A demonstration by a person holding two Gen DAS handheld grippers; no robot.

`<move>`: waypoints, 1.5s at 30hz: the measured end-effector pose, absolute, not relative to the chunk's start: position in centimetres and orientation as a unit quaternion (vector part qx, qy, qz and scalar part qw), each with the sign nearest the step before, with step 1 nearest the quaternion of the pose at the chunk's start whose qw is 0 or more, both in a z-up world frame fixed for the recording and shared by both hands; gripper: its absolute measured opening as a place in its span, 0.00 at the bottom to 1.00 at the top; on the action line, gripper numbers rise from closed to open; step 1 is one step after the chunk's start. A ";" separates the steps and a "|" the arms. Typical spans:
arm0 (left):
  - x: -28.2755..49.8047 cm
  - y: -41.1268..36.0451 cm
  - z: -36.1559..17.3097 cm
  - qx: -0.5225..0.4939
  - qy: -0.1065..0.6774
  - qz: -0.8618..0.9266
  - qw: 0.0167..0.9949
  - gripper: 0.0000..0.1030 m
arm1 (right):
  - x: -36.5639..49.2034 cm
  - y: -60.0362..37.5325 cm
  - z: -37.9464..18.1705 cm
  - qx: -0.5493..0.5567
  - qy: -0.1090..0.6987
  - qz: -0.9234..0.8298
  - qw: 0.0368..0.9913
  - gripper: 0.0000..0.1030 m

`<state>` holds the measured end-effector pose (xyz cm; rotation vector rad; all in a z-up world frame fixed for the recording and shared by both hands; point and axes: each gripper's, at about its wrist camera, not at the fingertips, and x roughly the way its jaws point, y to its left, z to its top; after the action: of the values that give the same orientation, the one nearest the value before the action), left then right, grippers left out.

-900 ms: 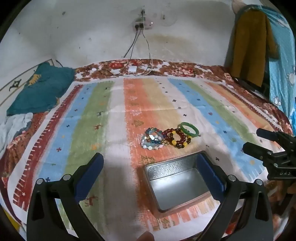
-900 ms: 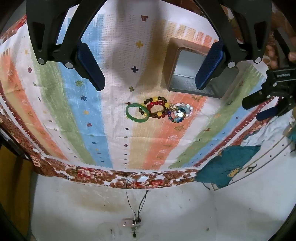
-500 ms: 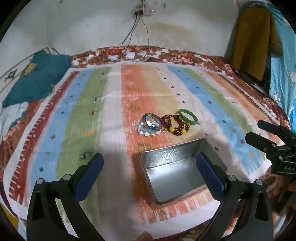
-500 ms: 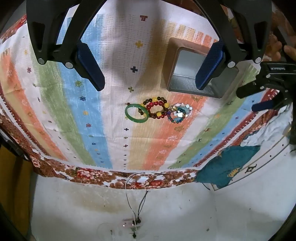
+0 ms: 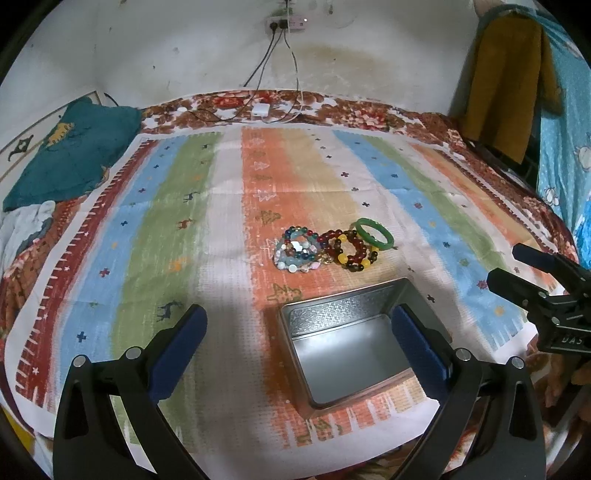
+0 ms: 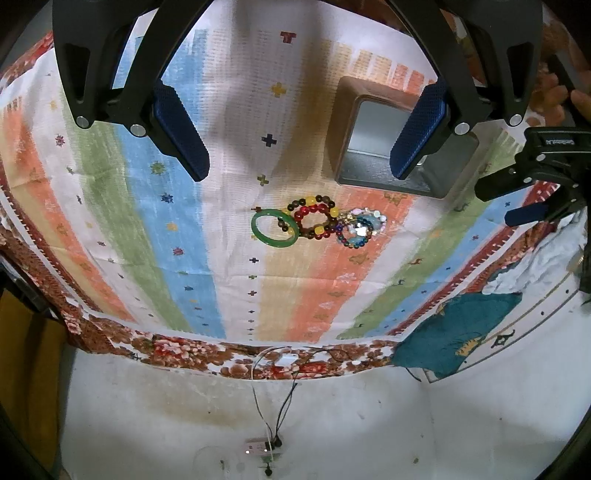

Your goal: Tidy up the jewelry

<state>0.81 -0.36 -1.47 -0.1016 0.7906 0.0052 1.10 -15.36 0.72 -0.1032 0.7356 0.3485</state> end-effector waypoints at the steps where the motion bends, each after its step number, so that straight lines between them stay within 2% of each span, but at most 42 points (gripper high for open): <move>1: 0.8 -0.5 -1.5 -0.048 0.385 0.003 0.922 0.95 | 1.1 -15.4 0.7 -0.051 0.357 0.168 0.917 0.96; 9: 0.5 0.4 -1.1 -0.039 0.369 0.011 0.928 0.95 | 1.1 -15.4 0.6 -0.054 0.357 0.166 0.918 0.96; 45: 1.0 0.3 -2.0 -0.046 0.388 0.002 0.921 0.95 | 1.7 -14.2 0.3 -0.064 0.370 0.182 0.909 0.96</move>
<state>1.02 0.30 -2.04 -0.0943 0.7962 0.0040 1.68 -14.22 0.32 -0.1324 0.7643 0.3761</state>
